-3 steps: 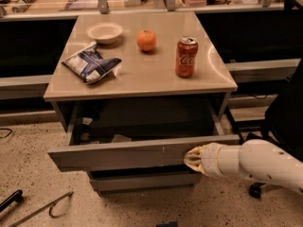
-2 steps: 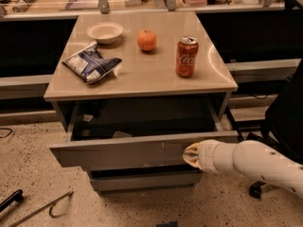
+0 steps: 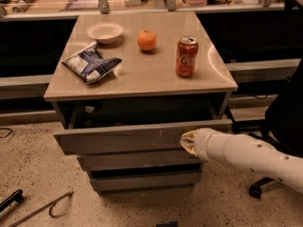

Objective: Close top drawer

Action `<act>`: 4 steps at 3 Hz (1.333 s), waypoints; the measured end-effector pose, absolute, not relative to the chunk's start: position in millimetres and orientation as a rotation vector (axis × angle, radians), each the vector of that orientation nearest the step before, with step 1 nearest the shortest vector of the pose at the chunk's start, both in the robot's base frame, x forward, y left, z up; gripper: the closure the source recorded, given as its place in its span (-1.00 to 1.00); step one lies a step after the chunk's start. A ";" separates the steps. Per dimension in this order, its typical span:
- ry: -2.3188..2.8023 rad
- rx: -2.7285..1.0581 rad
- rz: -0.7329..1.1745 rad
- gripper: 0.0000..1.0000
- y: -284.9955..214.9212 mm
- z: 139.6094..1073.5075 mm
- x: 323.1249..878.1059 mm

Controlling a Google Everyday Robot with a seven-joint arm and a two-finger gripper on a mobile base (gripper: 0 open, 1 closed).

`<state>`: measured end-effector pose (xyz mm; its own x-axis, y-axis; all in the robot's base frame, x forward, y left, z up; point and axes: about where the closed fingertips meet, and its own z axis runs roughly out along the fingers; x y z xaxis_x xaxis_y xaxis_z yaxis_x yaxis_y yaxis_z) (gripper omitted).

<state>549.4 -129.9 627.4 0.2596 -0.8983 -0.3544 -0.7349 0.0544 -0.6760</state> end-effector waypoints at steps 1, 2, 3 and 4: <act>1.511 -1.682 -0.301 1.00 -135.8 635.5 605.3; 1.511 -1.682 -0.301 1.00 -135.8 635.5 605.3; 1.527 -1.709 -0.243 1.00 -130.4 642.3 591.0; 1.592 -1.745 -0.155 1.00 -128.5 654.6 558.4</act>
Offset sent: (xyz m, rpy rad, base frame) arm 0.0904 -0.0162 0.0116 -0.0049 -0.0483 -0.0611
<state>558.4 -128.5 654.6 0.2171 -0.8960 -0.3873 -0.8044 0.0606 -0.5910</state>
